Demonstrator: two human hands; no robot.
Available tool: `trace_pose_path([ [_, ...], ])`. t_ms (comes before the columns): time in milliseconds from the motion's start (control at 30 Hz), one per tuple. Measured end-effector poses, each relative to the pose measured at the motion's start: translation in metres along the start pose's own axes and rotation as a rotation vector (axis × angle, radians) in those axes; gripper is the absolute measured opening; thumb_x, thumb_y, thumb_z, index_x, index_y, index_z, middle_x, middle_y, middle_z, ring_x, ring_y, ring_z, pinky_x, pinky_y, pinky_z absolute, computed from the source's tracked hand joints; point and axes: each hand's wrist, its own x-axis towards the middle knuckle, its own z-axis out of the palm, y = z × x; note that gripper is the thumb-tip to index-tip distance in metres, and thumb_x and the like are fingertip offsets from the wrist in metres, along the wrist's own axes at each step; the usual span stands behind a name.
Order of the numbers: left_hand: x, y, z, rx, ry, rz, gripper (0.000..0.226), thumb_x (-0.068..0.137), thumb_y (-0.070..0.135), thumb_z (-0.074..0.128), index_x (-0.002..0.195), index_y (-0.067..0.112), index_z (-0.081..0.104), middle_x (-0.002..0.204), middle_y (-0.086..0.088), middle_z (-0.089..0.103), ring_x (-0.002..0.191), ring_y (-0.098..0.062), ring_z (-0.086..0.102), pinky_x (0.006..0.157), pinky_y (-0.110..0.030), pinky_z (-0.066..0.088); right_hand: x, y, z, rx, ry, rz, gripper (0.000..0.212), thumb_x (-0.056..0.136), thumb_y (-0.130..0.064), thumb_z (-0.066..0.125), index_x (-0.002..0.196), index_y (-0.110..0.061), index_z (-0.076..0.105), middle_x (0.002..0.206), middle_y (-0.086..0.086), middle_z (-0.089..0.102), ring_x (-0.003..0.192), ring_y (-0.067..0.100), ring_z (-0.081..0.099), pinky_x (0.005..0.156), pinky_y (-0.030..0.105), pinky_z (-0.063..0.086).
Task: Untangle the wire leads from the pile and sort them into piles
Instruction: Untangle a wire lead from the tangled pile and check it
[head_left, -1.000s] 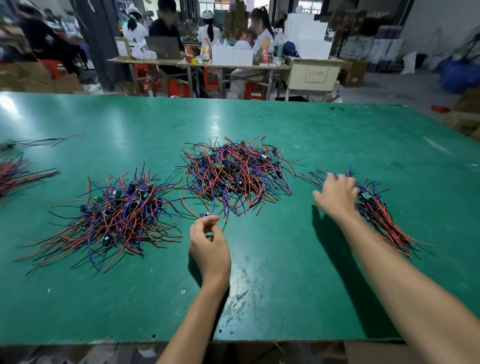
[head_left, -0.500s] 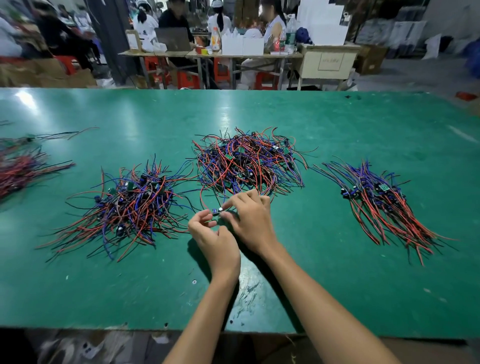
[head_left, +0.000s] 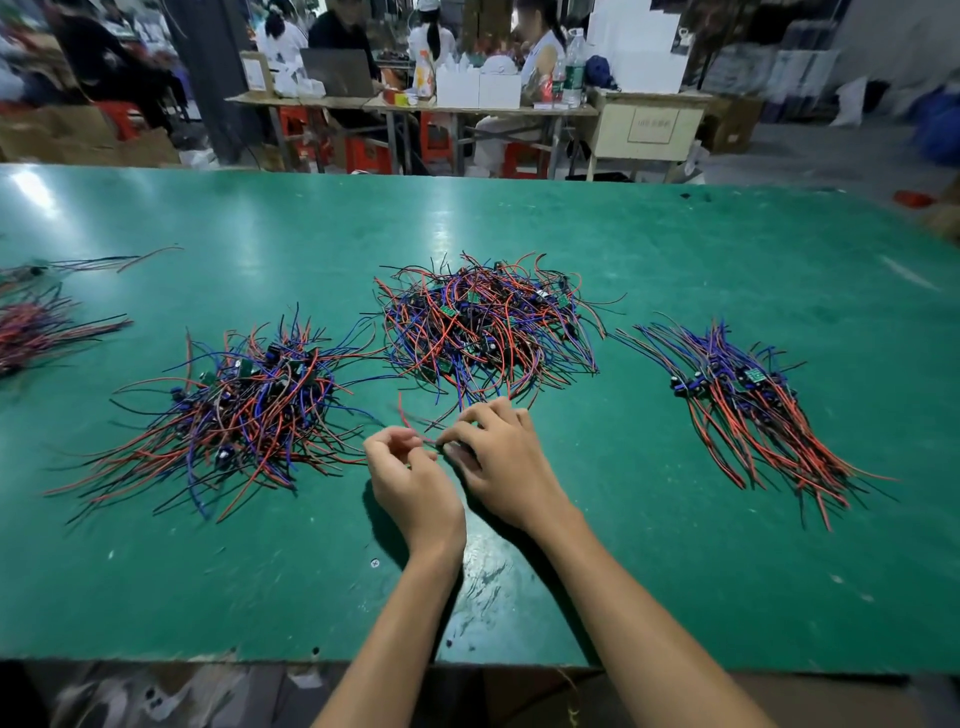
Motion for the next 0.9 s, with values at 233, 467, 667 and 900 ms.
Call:
trace_pose_path([
  [233,-0.011,0.000,-0.007,-0.094,-0.290,0.012,0.018,0.079,0.017,0.051,0.069,0.016,0.066,0.067,-0.009,0.068,0.046,-0.021,0.053,0.046,-0.027,0.040,-0.015,0.002,-0.008,0.122,0.533,0.088,0.011,0.098,-0.024,0.067,0.105,-0.020,0.072,0.100,-0.006,0.066,0.091,0.021,0.056,0.076,0.035,0.047],
  [467,-0.003,-0.006,-0.002,-0.007,-0.318,0.115,0.016,0.099,0.020,0.064,0.092,0.016,0.077,0.081,0.003,0.076,0.073,-0.007,0.067,0.072,-0.026,0.052,-0.017,0.001,-0.010,0.247,0.393,0.040,0.022,0.087,-0.021,0.076,0.109,-0.023,0.070,0.102,-0.014,0.067,0.090,0.014,0.058,0.080,0.038,0.051],
  [667,0.000,-0.005,-0.003,-0.124,-0.320,0.050,0.020,0.104,0.020,0.054,0.094,0.017,0.071,0.079,-0.001,0.076,0.076,-0.015,0.072,0.066,-0.022,0.055,-0.032,0.009,-0.013,0.538,0.127,0.306,0.035,0.078,-0.042,0.080,0.110,-0.038,0.068,0.103,-0.016,0.070,0.081,0.011,0.058,0.076,0.024,0.050],
  [900,0.000,-0.001,-0.004,-0.209,-0.325,0.000,0.019,0.102,0.022,0.056,0.091,0.016,0.070,0.074,0.001,0.076,0.069,-0.009,0.070,0.067,-0.019,0.055,-0.032,0.005,-0.019,0.639,0.139,0.375,0.019,0.084,-0.028,0.082,0.099,-0.029,0.072,0.092,-0.017,0.075,0.081,0.009,0.069,0.079,0.033,0.055],
])
